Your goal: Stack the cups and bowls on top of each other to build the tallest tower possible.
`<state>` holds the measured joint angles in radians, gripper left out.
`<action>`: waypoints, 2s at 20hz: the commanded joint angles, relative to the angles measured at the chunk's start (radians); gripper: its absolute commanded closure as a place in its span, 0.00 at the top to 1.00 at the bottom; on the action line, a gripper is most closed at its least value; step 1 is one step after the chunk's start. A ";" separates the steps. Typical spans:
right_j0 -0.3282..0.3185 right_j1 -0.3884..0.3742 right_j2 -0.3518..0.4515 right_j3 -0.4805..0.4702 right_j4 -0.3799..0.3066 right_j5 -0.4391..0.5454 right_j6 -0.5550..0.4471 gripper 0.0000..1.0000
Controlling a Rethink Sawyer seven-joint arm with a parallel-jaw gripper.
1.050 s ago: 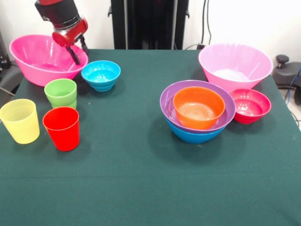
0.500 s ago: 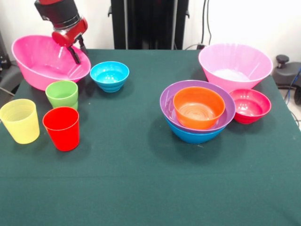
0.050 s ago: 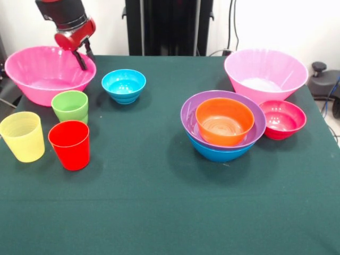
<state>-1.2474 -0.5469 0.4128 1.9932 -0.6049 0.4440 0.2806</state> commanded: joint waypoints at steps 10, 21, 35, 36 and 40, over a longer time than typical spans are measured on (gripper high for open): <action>0.141 -0.464 0.064 0.084 0.209 0.247 0.135 0.00; 0.177 -0.692 0.063 0.150 0.349 0.323 0.072 0.00; 0.386 -0.775 -0.041 0.268 0.438 0.293 0.334 0.00; 0.418 -0.772 -0.056 0.282 0.441 0.273 0.377 0.00; 0.521 -0.761 -0.101 0.311 0.482 0.235 0.496 0.00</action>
<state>-0.8527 -1.3211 0.3795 2.1536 -0.1751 0.6844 0.3523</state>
